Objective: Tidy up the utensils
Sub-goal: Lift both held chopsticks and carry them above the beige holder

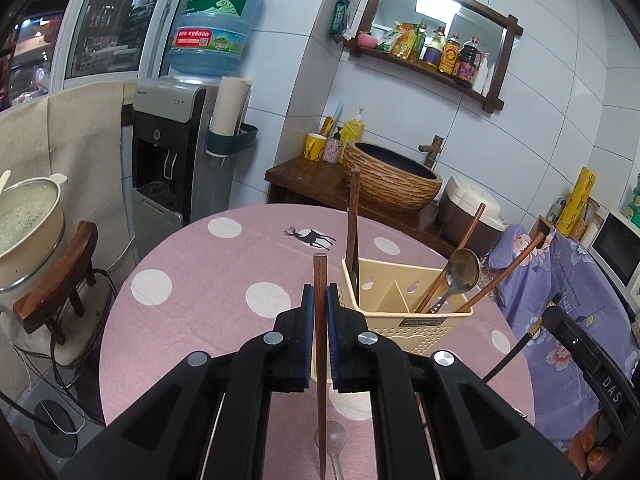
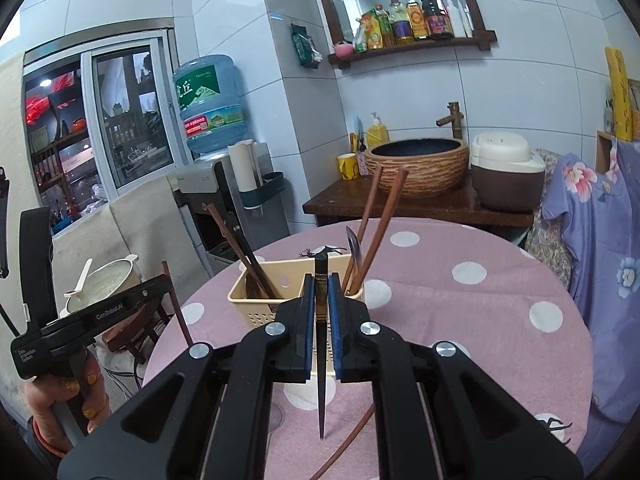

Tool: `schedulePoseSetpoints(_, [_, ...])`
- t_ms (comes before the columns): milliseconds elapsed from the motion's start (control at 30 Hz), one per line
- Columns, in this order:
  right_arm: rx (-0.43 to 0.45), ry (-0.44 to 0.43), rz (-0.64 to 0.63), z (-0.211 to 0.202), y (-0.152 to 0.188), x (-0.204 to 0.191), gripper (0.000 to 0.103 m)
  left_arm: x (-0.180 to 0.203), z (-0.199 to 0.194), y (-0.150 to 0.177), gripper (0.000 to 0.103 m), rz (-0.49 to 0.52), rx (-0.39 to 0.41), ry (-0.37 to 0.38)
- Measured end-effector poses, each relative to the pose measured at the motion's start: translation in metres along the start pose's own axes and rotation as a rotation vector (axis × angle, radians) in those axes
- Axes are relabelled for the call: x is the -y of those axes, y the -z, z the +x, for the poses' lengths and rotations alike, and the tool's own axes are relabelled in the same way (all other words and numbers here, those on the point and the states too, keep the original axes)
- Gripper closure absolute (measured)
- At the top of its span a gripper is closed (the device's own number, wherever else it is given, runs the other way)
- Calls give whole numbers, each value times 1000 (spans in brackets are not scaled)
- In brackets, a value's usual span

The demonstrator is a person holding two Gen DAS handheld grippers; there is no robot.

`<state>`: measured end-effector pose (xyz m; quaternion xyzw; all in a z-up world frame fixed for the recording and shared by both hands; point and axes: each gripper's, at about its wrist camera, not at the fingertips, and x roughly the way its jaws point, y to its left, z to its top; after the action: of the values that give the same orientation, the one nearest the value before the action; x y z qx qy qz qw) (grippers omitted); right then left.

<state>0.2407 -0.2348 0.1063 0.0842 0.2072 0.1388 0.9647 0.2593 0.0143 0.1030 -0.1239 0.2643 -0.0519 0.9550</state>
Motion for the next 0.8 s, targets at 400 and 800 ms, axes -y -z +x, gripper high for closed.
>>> schedulePoseSetpoints(400, [34,-32,-36,-14,-17,-11,95,4,-18,-13,96,22,45,10])
schedulePoseSetpoints(800, [36,-60,-40,-21,-39,-16,95,12,-29,-27,96,48,51,52])
